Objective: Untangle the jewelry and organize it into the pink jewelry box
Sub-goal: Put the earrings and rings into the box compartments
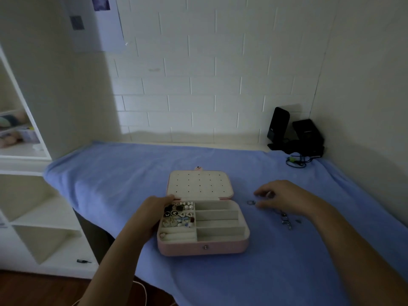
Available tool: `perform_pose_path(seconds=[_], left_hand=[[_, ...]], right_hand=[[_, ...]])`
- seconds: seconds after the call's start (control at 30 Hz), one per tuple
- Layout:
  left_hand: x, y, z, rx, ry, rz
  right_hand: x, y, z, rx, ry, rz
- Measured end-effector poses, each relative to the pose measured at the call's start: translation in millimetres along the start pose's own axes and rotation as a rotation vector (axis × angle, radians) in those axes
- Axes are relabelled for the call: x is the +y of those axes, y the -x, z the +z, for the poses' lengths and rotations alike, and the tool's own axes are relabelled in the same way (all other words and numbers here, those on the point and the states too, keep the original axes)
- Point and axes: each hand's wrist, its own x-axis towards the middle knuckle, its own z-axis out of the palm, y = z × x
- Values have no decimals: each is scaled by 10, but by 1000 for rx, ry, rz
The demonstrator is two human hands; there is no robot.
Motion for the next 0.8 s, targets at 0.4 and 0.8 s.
perform_pose_path(seconds=[0.4,0.8], left_hand=[[-34,-16,128,0,46,13],[-39,155,16,291,-688,580]], right_hand=[[-101,-29,104,106,-66,-150],[-729,224,46,232,-695,-316]])
